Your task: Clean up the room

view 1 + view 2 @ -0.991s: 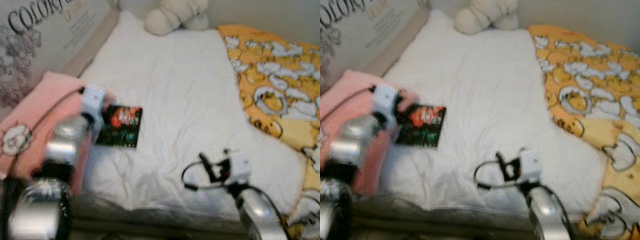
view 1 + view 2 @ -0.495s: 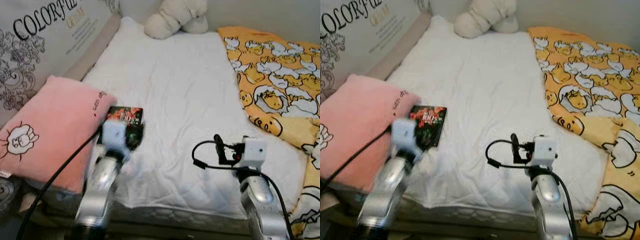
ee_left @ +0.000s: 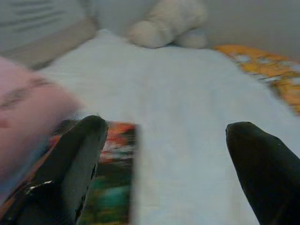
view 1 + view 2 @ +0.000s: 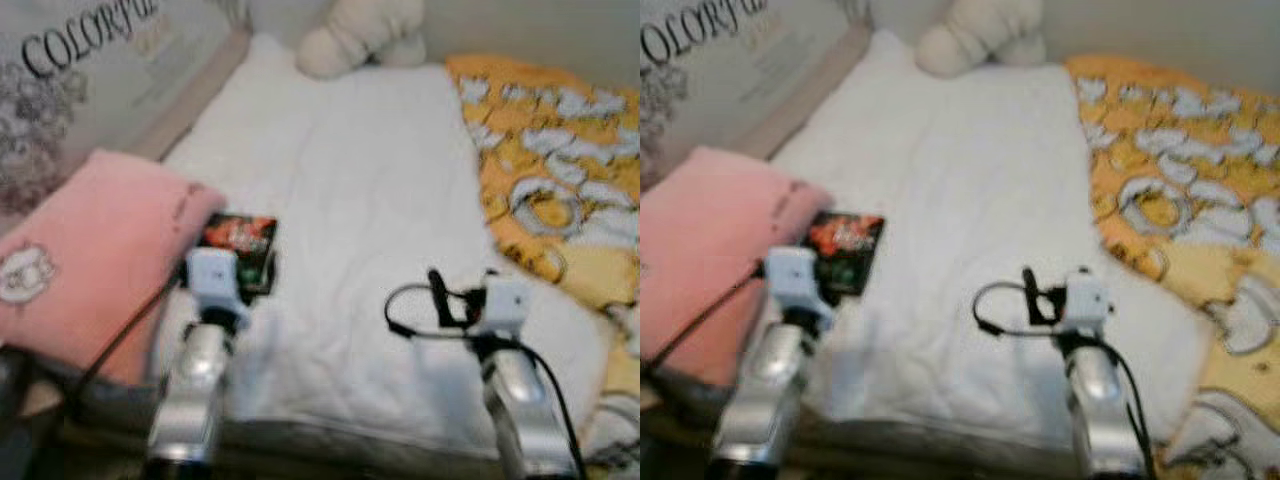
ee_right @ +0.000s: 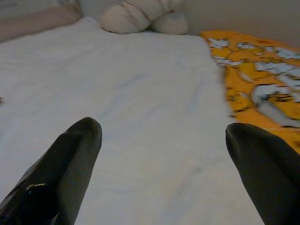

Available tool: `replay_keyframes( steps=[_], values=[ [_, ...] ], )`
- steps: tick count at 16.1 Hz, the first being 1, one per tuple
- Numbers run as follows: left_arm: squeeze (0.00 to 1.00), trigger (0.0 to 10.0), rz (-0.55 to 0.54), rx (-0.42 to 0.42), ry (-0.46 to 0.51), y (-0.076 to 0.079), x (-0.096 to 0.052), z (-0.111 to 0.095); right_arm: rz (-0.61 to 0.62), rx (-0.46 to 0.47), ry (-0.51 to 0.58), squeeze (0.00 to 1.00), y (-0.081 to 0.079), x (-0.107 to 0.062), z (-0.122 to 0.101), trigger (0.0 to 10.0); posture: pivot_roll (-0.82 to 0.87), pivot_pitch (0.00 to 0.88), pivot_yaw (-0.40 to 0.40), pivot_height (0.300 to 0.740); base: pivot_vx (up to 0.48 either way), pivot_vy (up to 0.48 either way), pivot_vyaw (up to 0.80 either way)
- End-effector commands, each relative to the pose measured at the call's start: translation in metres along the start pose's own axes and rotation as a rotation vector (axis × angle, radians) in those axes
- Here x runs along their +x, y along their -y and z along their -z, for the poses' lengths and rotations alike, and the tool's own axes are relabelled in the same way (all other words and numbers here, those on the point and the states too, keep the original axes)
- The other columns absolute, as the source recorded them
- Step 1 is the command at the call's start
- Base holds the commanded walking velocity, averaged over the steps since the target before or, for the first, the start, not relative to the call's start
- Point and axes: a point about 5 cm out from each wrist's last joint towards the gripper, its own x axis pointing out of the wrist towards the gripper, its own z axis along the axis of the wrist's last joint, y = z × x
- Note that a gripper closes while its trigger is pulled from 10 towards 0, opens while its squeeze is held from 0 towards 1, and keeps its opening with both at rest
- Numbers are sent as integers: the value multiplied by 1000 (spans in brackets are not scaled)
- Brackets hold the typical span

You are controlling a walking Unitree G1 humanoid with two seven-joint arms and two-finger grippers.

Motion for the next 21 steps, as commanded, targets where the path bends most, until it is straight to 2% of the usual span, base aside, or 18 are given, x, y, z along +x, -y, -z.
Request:
replay_keyframes(
  steps=[1, 4, 5, 10, 11, 13, 21],
  values=[
    [1000, 10000, 23, 21, 24, -1, -3, -3, -4, -2, 7, 1000, 1, 0, 1, 10000, 87, 0, -57, 740, 0, -472, 0],
    [1000, 10000, 88, 21, 44, 6, -5, -4, -38, -51, -22, 996, -5, 0, 8, 10000, 84, 0, -51, 740, 0, -157, 0],
    [0, 10000, 78, 24, 30, 3, -2, -3, -55, -48, -30, 0, -11, 0, 9, 10000, 84, 0, -48, 740, 0, 0, -688],
    [0, 10000, 45, 56, -5, -9, 8, 1, -59, -36, -41, 0, -13, -2, 14, 10000, 81, 0, -46, 740, 0, 0, -685],
    [0, 10000, 52, 77, -9, -11, 12, 2, -45, -19, -40, 0, -12, -1, 15, 10000, 82, 0, -45, 740, 0, 0, -681],
    [0, 10000, 50, 105, -9, -19, 31, -2, -15, 18, -47, 0, -12, 4, 16, 10000, 70, 0, -34, 740, 0, 0, -688],
    [0, 10000, 54, 111, -2, -17, 30, -1, -9, 43, -31, 0, -12, 4, 14, 10000, 60, 0, -30, 740, 0, 0, -687]
  ],
)
